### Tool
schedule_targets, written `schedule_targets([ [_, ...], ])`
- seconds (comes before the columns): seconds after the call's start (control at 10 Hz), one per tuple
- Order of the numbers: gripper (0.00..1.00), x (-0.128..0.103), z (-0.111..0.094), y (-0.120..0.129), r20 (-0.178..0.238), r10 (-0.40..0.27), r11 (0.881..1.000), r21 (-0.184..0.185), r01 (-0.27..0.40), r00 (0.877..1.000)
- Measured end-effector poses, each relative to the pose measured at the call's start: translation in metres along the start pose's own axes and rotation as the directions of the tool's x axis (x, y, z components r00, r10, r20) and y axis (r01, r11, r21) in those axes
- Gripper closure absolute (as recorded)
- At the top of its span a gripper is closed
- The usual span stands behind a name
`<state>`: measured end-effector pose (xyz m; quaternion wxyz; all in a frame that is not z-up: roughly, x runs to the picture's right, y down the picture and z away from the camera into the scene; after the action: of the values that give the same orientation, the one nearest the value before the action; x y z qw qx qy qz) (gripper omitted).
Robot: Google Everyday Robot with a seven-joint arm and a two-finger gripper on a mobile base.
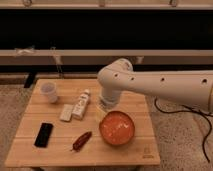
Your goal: Place the white sponge in the ceramic bowl
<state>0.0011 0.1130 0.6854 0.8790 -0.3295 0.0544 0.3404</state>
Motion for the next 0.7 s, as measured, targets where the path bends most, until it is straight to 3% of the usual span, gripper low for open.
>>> schedule_targets([
  [0.3, 0.20, -0.032, 0.006, 0.021, -0.013, -0.036, 0.999, 0.021, 0.037, 0.999],
  [0.7, 0.20, -0.107, 0.023, 0.069, -0.028, -0.122, 0.992, 0.030, 0.123, 0.992],
])
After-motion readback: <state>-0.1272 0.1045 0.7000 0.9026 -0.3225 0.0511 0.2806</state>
